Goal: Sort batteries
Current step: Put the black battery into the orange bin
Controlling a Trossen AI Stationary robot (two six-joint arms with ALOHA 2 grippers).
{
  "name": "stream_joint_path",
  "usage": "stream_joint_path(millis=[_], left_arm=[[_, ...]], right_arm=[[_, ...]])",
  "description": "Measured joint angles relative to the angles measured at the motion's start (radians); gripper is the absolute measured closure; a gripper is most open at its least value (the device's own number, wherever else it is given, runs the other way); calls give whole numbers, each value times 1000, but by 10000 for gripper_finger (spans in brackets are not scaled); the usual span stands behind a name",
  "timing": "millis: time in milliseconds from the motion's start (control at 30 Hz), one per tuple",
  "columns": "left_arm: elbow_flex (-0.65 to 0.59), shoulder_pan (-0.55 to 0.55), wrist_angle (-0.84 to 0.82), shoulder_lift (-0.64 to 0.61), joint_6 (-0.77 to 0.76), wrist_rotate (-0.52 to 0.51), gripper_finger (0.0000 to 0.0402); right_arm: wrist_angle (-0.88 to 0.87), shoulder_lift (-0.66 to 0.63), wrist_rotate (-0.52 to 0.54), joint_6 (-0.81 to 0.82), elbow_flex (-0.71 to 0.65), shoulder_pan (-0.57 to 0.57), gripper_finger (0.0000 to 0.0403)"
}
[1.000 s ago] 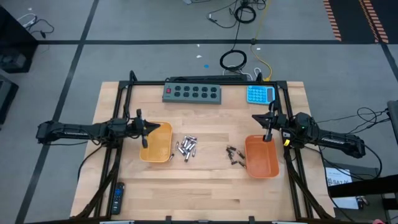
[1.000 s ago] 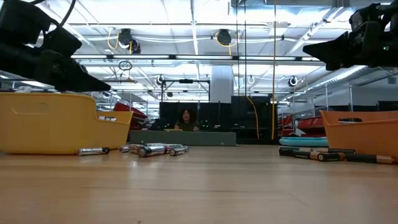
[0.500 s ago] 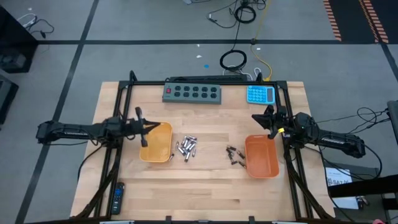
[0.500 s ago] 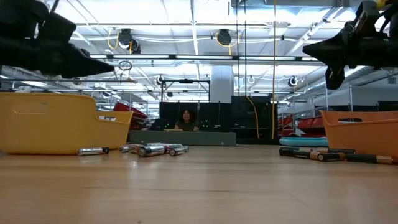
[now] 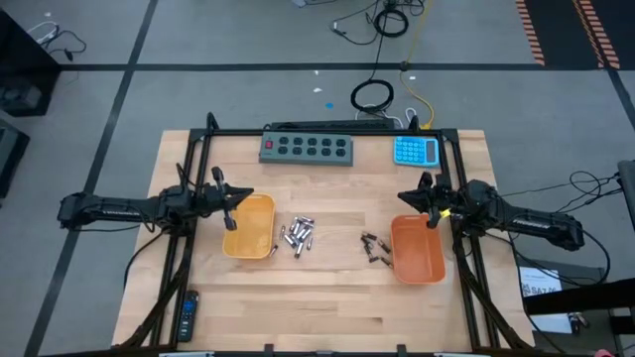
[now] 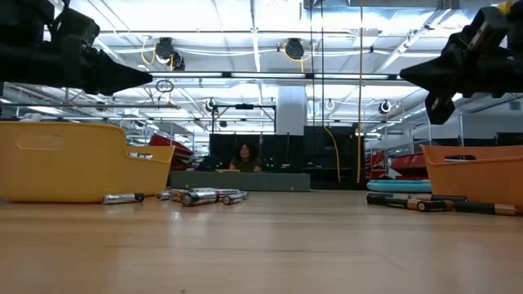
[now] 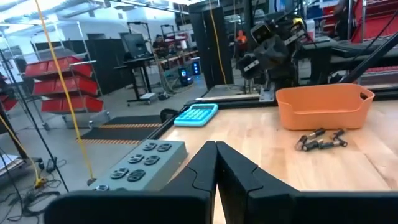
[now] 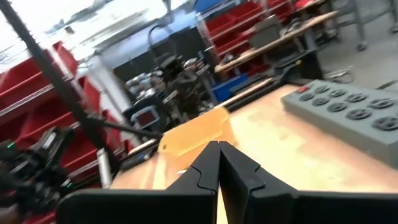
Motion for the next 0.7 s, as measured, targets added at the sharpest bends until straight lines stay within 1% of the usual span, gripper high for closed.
stream_joint_path(millis=[67, 167, 233, 300, 400, 467, 567, 633, 700], left_arm=[[0, 0, 9, 0, -29, 0, 384], [2, 0, 16, 0, -185, -1, 384], [17, 0, -9, 4, -246, 12, 384], [41, 0, -13, 5, -286, 52, 384], [83, -3, -58, 5, -314, 94, 384], [109, -3, -139, 7, -335, 107, 384], [155, -11, -256, 20, -364, 107, 384], [166, -34, -297, 39, -377, 88, 384], [174, -63, -300, 69, -384, 40, 384]], right_arm=[[20, 18, -42, -4, 0, 8, 403], [58, 54, -63, 24, 0, 34, 403], [102, 84, -58, 59, 0, 60, 403], [138, 119, -41, 85, 2, 88, 403], [121, 185, -5, 66, 32, 133, 403], [102, 248, 33, 42, 72, 168, 403], [56, 371, 59, -27, 158, 220, 403], [21, 469, 97, -82, 238, 257, 403], [-56, 573, 144, -143, 326, 286, 403]])
